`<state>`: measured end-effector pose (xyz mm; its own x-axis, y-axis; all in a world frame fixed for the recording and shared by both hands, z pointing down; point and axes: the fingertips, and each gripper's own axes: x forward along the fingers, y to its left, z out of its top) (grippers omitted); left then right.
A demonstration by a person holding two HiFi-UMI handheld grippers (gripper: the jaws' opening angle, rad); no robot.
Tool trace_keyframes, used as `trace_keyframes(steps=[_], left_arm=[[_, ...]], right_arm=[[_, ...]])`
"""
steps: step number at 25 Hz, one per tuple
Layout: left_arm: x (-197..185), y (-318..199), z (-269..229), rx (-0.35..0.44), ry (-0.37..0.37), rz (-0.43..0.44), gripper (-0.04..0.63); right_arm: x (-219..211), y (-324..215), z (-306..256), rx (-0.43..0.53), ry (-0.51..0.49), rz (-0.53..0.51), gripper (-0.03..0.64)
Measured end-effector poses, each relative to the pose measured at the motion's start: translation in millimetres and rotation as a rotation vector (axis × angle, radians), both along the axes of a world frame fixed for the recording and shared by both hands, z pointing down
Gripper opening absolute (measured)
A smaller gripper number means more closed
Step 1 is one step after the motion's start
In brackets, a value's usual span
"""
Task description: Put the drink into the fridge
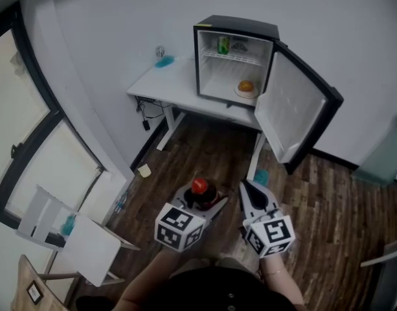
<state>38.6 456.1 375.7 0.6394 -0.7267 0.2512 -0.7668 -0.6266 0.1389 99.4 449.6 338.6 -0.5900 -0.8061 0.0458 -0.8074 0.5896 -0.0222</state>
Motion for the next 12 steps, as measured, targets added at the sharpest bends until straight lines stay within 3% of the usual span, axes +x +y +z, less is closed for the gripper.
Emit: trace_keyframes(steps=[12], left_arm=[[-8,-49,4,0.006,0.031,0.032,0.319]], right_arm=[[-15,-41,9,0.0,0.015,0.02,0.008]])
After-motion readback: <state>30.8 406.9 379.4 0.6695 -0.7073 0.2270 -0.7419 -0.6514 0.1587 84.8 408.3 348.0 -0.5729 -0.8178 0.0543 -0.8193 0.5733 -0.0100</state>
